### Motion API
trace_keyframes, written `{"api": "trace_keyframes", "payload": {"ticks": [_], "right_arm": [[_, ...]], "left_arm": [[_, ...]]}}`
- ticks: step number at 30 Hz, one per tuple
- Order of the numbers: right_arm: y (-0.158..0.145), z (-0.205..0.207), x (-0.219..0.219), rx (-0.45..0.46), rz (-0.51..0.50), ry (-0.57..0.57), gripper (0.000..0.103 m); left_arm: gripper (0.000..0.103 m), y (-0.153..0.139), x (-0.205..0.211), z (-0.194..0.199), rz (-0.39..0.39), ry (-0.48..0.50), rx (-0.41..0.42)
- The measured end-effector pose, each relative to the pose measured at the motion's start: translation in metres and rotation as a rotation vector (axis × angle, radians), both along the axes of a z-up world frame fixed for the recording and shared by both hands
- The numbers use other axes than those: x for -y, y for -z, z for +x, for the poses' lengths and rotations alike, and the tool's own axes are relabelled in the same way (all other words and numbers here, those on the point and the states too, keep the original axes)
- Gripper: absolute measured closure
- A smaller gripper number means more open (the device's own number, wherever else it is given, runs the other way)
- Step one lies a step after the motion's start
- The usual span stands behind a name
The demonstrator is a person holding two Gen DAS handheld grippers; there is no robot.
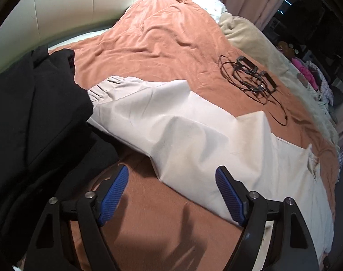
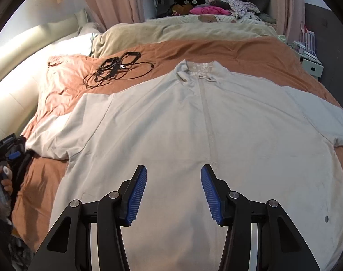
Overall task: Fold large clothes
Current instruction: 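Move both tools down toward the spread jacket's sleeves, then grasp the jacket sleeve with the left tool and lift it across the body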
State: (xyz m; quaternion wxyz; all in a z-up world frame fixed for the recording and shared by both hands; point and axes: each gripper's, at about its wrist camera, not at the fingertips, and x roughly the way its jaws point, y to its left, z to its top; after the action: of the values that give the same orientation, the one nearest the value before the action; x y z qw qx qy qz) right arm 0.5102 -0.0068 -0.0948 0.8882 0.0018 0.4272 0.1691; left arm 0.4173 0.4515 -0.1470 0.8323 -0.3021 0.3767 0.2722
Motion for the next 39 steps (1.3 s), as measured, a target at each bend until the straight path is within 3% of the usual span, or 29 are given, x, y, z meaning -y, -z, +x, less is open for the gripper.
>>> {"api": "trace_keyframes", "payload": {"ticks": [3,5,6,7,8,11,16,26,34,39], "right_arm": [[0.006,0.008,-0.016,-0.013,0.003,-0.009,0.052],[0.01,0.011,-0.025,-0.018,0.001,-0.013,0.054],[0.012,0.013,-0.03,-0.025,0.005,-0.016,0.056],[0.014,0.014,-0.033,-0.034,0.013,-0.02,0.059],[0.017,0.017,-0.037,-0.044,0.027,-0.028,0.064],[0.022,0.02,-0.052,-0.05,0.049,-0.064,0.073],[0.032,0.028,-0.091,-0.094,0.099,-0.147,0.088],[0.064,0.04,-0.176,-0.2,0.227,-0.253,0.094],[0.114,0.058,-0.213,-0.359,0.394,-0.22,0.095],[0.131,0.055,-0.229,-0.457,0.393,-0.26,0.095]], "left_arm": [[0.03,0.016,-0.015,0.012,-0.019,-0.047,-0.01],[0.057,0.028,-0.019,0.019,-0.01,-0.071,-0.027],[0.064,0.032,-0.02,0.021,-0.009,-0.074,-0.035],[0.084,0.037,-0.021,0.023,-0.015,-0.075,-0.038],[0.097,0.04,-0.021,0.024,-0.026,-0.076,-0.036],[0.098,0.028,-0.017,0.02,-0.02,-0.079,0.023],[0.099,-0.025,-0.005,0.019,0.027,-0.023,0.116],[0.099,-0.133,0.026,0.034,0.087,0.113,0.266],[0.099,-0.175,0.075,0.051,0.075,0.284,0.323],[0.099,-0.185,0.111,0.064,0.067,0.371,0.321]]}}
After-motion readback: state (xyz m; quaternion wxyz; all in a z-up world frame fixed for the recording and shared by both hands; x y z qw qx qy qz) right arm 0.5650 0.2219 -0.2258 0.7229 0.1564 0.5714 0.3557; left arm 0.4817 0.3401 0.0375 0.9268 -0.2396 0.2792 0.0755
